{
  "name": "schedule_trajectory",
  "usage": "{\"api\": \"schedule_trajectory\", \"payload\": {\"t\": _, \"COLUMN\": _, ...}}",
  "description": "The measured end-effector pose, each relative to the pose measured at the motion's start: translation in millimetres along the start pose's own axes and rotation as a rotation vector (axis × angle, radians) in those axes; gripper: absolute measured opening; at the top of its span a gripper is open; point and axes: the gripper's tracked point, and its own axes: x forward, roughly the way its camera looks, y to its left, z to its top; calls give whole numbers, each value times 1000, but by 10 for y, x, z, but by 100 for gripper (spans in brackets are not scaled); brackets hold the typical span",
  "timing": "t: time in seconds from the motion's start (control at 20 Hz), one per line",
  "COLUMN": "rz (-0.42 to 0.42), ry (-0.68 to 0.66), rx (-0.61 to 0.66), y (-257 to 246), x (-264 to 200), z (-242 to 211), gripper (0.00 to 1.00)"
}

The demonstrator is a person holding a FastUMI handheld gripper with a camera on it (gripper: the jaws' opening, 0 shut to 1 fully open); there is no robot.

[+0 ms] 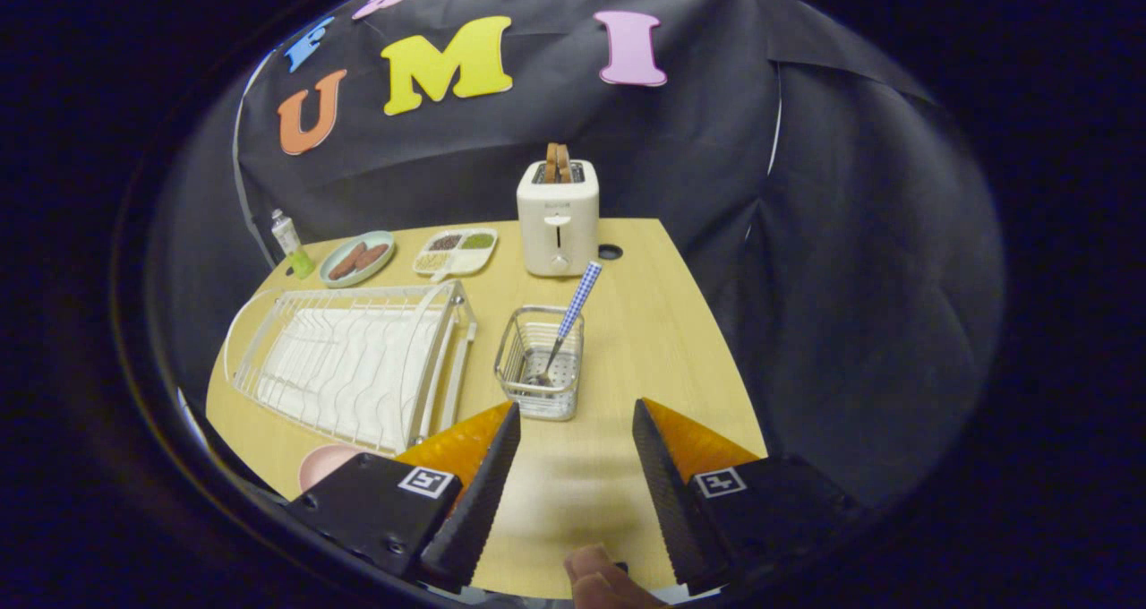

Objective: Take the plate from the dish rack, then take the spoon from the basket and place it into the plate.

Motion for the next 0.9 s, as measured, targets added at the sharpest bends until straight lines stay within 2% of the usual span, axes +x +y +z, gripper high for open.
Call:
{"api": "schedule_trajectory", "payload": {"t": 0.3, "rz": -4, "ry": -52, "rx": -34, "y": -67, "x": 535, "z": 393, "gripper": 84}}
{"api": "schedule_trajectory", "payload": {"t": 0.6, "rz": 64, "ry": -82, "rx": -10, "y": 141, "x": 1034, "z": 651, "gripper": 84}}
{"api": "schedule_trajectory", "payload": {"t": 0.9, "rz": 41, "ry": -98, "rx": 23, "y": 129, "x": 1422, "z": 726, "gripper": 84}}
